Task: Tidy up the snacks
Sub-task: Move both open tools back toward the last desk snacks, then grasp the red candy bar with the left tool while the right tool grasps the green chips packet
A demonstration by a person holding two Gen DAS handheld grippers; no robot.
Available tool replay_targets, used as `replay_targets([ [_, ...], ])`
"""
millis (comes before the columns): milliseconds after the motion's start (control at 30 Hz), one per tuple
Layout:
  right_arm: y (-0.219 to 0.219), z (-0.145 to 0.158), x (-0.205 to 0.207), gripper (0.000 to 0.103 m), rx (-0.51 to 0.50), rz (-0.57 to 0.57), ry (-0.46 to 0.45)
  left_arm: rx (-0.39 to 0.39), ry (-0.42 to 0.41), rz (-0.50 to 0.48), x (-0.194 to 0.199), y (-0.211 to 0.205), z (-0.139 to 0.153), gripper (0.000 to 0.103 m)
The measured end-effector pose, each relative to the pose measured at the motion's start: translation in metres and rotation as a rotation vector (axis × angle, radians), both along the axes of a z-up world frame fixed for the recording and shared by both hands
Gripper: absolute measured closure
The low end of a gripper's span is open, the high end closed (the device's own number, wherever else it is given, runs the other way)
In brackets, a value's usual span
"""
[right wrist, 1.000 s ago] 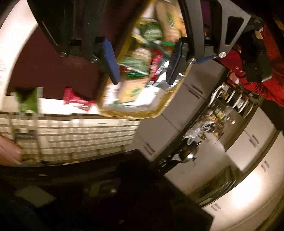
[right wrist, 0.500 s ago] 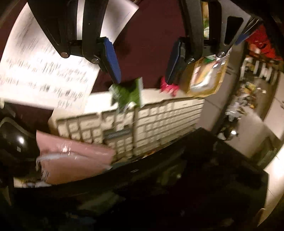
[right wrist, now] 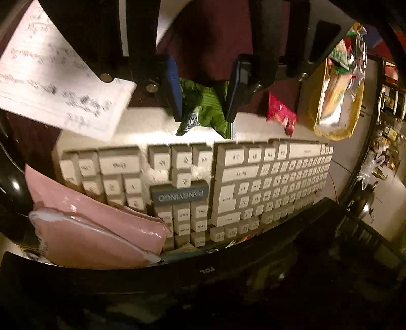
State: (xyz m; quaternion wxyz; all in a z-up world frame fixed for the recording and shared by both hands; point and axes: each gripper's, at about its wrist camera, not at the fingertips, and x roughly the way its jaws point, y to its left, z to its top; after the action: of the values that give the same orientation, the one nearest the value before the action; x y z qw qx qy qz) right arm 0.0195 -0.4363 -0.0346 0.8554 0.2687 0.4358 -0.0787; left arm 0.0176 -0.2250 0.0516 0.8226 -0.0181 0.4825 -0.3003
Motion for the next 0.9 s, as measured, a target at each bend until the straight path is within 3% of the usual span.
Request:
replay_targets([
  [167, -0.01, 0.011, -0.056, 0.072, 0.098, -0.03, -0.113, -0.029, 0.079, -0.002, 0.025, -0.023, -0.005, 0.017],
  [300, -0.017, -0.006, -0.092, 0.072, 0.121, -0.118, -0.165, -0.004, 0.191, 0.036, 0.06, -0.055, -0.024, 0.019],
  [433, -0.026, -0.012, -0.102, 0.072, 0.136, -0.18, -0.183, 0.096, 0.176, 0.07, 0.091, -0.089, -0.035, 0.025],
  [567, -0.024, -0.005, -0.106, 0.072, 0.095, -0.167, -0.21, 0.156, 0.26, 0.119, 0.117, -0.108, -0.058, 0.041],
  [667, -0.021, -0.005, -0.104, 0.072, 0.096, -0.151, -0.217, 0.206, 0.278, 0.206, 0.128, -0.108, -0.071, 0.046],
  [833, -0.019, -0.007, -0.097, 0.072, 0.086, -0.146, -0.21, 0.203, 0.273, 0.297, 0.137, -0.1, -0.078, 0.049],
  [900, -0.018, -0.006, -0.096, 0.072, 0.076, -0.147, -0.21, 0.223, 0.261, 0.314, 0.138, -0.1, -0.079, 0.055],
])
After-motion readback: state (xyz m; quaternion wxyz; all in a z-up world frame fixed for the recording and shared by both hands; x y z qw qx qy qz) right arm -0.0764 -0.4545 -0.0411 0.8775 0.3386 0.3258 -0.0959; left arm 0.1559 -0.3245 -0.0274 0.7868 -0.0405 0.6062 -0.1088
